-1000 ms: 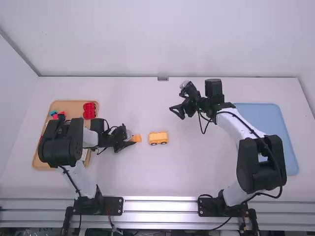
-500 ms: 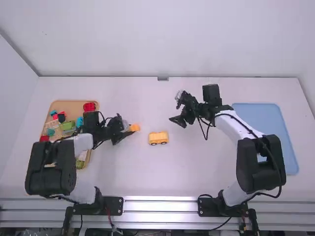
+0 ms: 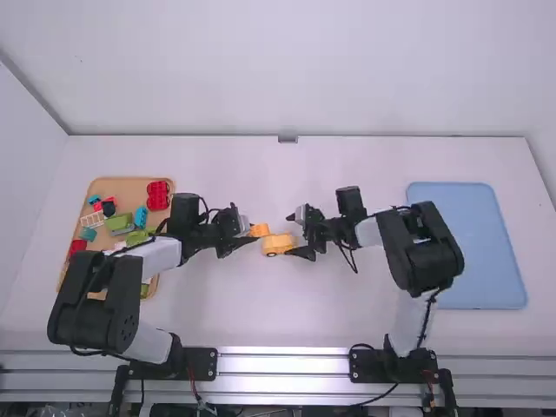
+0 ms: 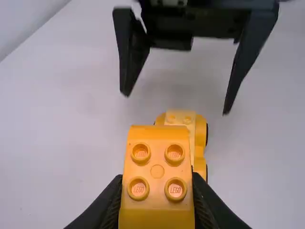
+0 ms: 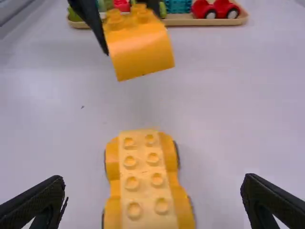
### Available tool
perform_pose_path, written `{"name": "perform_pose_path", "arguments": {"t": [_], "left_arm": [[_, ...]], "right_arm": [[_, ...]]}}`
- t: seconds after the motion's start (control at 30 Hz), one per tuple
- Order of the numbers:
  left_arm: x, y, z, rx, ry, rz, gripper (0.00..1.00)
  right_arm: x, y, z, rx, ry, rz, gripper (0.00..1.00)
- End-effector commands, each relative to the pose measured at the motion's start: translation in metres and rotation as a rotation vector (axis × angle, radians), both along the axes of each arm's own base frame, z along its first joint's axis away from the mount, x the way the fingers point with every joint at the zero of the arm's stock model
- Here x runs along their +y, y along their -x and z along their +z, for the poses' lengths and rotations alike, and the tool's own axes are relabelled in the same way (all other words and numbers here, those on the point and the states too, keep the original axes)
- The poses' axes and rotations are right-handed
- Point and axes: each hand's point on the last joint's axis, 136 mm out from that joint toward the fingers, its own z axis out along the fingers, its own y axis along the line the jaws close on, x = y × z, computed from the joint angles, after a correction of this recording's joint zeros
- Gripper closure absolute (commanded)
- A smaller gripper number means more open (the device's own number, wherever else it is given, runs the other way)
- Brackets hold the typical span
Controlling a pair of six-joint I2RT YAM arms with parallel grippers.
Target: Assemble lego blocks to make yellow taxi
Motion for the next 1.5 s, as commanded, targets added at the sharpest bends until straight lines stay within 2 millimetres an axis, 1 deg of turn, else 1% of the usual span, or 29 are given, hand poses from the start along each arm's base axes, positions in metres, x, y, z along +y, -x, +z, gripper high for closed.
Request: {"name": "perform_pose_path", "arguments": {"t": [0.0, 0.07, 0.17, 0.2, 0.27, 0.33, 0.47, 0.6, 0.7, 0.83, 0.97, 1.0, 1.1, 1.17, 1.33, 1.4, 1.47], "left_arm": [[-0.008, 0.004, 0.004, -0.006, 0.003, -0.024, 0.85], [-0.013, 0.005, 0.004, -0.007, -0.002, -0.038, 0.85], [-0.019, 0.008, 0.004, -0.007, -0.003, -0.058, 0.87], [-0.02, 0.008, 0.003, -0.007, -0.003, -0.06, 0.89], [-0.022, 0.008, 0.001, -0.002, -0.001, -0.066, 0.9], [-0.023, 0.004, -0.007, 0.029, -0.003, -0.068, 0.91], [-0.029, 0.002, -0.012, 0.074, 0.04, -0.114, 0.9], [-0.034, -0.002, -0.01, 0.085, 0.073, -0.141, 0.9], [-0.034, -0.004, -0.01, 0.085, 0.072, -0.14, 0.9], [-0.036, -0.002, -0.011, 0.096, 0.072, -0.142, 0.9], [-0.038, 0.001, -0.013, 0.102, 0.068, -0.146, 0.91], [-0.038, 0.002, -0.014, 0.103, 0.067, -0.147, 0.91], [-0.038, 0.004, -0.016, 0.112, 0.072, -0.15, 0.91], [-0.037, 0.004, -0.02, 0.119, 0.065, -0.147, 0.92], [-0.037, 0.004, -0.024, 0.124, 0.067, -0.149, 0.92], [-0.039, 0.002, -0.025, 0.13, 0.071, -0.153, 0.93], [-0.041, 0.001, -0.026, 0.13, 0.068, -0.158, 0.93]], "right_arm": [[0.012, 0.006, -0.006, 0.044, -0.042, 0.058, 0.01], [0.016, 0.009, -0.018, 0.035, -0.03, 0.083, 0.01], [0.017, 0.013, -0.028, 0.013, -0.022, 0.105, 0.02], [0.017, 0.013, -0.029, 0.008, -0.022, 0.107, 0.02], [0.016, 0.013, -0.033, 0.006, -0.019, 0.107, 0.01], [0.012, 0.01, -0.039, 0.012, -0.002, 0.088, 0.01], [0.011, 0.01, -0.041, 0.002, -0.002, 0.092, 0.01], [0.01, 0.009, -0.042, -0.022, 0.004, 0.095, 0.06], [0.01, 0.009, -0.042, -0.021, 0.003, 0.095, 0.09], [0.011, 0.009, -0.043, -0.023, 0.006, 0.094, 0.11], [0.011, 0.008, -0.042, -0.034, 0.002, 0.095, 0.17], [0.012, 0.007, -0.041, -0.038, 0.002, 0.094, 0.21], [0.011, 0.006, -0.041, -0.036, 0.0, 0.09, 0.25], [0.011, 0.005, -0.044, -0.038, 0.016, 0.081, 0.28], [0.01, 0.003, -0.048, -0.04, 0.044, 0.069, 0.31], [0.012, 0.003, -0.053, -0.035, 0.075, 0.056, 0.35], [0.013, 0.002, -0.056, -0.031, 0.096, 0.044, 0.35]]}}
